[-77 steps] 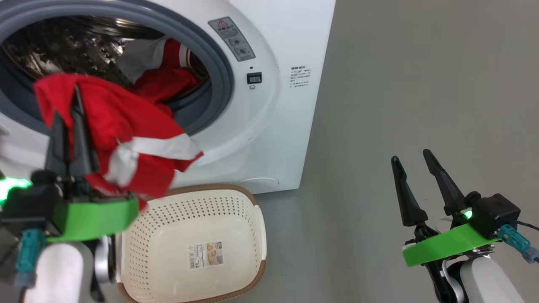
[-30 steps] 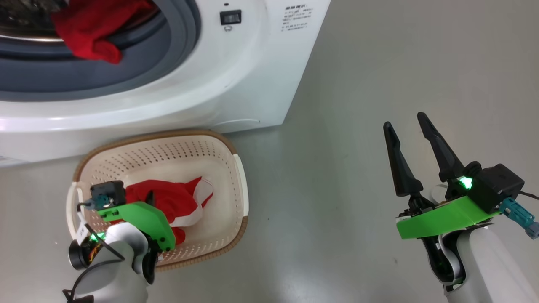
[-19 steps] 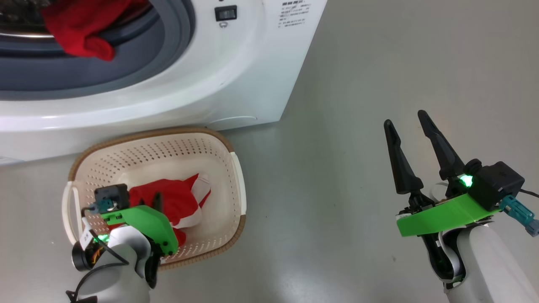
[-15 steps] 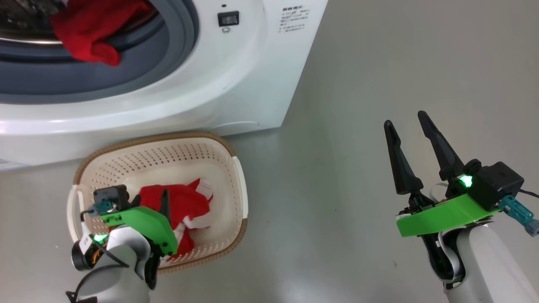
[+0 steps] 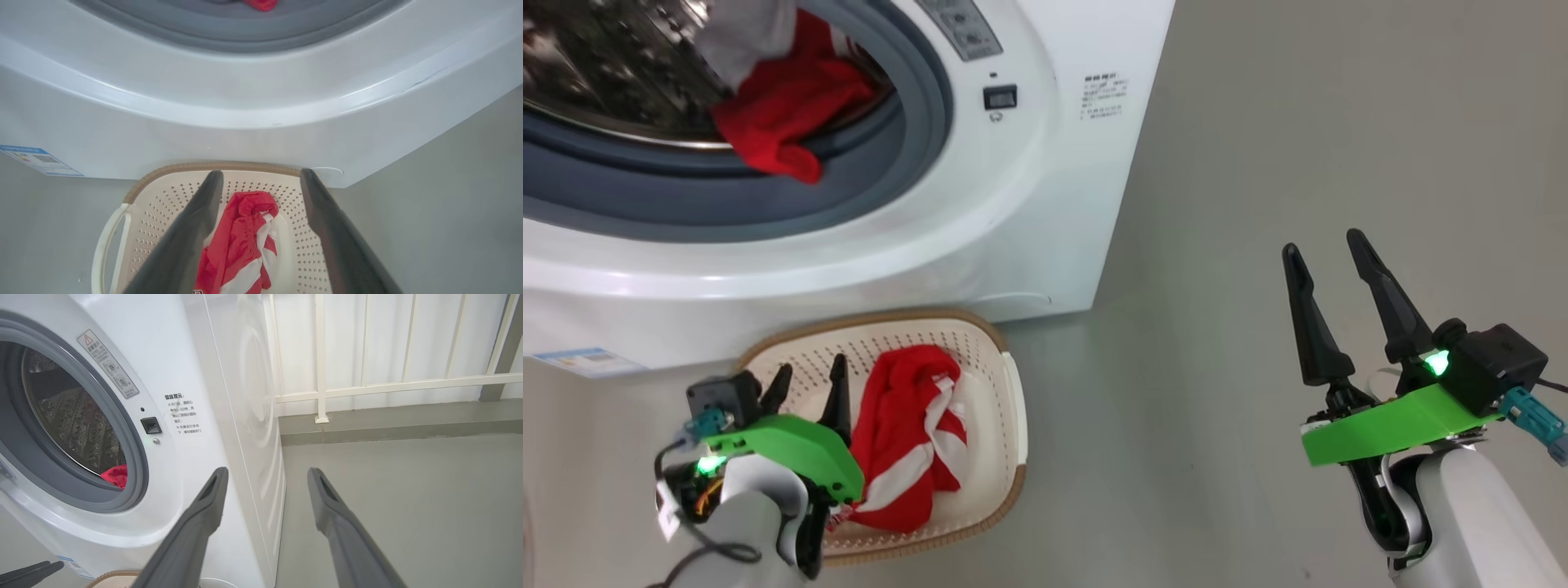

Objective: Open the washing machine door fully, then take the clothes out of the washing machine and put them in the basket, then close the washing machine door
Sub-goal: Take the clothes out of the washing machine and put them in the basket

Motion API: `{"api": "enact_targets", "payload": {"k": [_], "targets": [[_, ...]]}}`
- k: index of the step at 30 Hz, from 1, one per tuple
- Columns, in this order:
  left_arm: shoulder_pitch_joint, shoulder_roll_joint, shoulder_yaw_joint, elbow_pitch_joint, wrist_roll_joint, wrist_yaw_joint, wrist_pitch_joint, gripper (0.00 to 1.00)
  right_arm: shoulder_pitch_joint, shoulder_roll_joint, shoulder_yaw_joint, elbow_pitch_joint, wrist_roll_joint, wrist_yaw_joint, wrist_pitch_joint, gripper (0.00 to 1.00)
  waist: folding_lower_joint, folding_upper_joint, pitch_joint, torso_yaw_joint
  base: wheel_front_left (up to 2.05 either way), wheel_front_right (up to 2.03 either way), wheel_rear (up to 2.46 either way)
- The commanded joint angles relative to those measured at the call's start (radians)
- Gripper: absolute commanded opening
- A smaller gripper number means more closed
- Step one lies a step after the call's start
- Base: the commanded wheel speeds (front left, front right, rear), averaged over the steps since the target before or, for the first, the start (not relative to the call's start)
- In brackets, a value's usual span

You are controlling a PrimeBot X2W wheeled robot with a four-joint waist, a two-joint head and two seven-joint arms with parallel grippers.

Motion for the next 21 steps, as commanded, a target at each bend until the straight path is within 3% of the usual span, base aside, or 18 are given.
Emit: {"api": "enact_targets", "payload": {"k": [1,9,14,21], "targets": [[0.047,0.036,0.037,-0.059,0.015,0.012,-0.012,1.00,0.021,0.005,0.011,-0.013,-0.010,0.007,-0.006,1.00,0.0000,0.0000,-0.054,0.019,0.00,0.00,0.00],[0.227,0.033,0.107,-0.363,0.084,0.046,-0.012,1.00,0.061,0.016,-0.025,0.021,-0.043,0.007,-0.006,1.00,0.0000,0.0000,-0.152,0.024,0.00,0.00,0.00],[0.335,0.026,0.150,-0.555,0.132,0.043,-0.012,1.00,0.083,0.020,-0.031,0.033,-0.045,0.007,-0.006,1.00,0.0000,0.0000,-0.199,0.021,0.00,0.00,0.00],[0.471,0.013,0.186,-0.708,0.169,0.043,-0.012,1.00,0.136,0.019,-0.007,0.043,-0.043,0.007,-0.006,1.00,0.0000,0.0000,-0.276,0.017,0.00,0.00,0.00]]}}
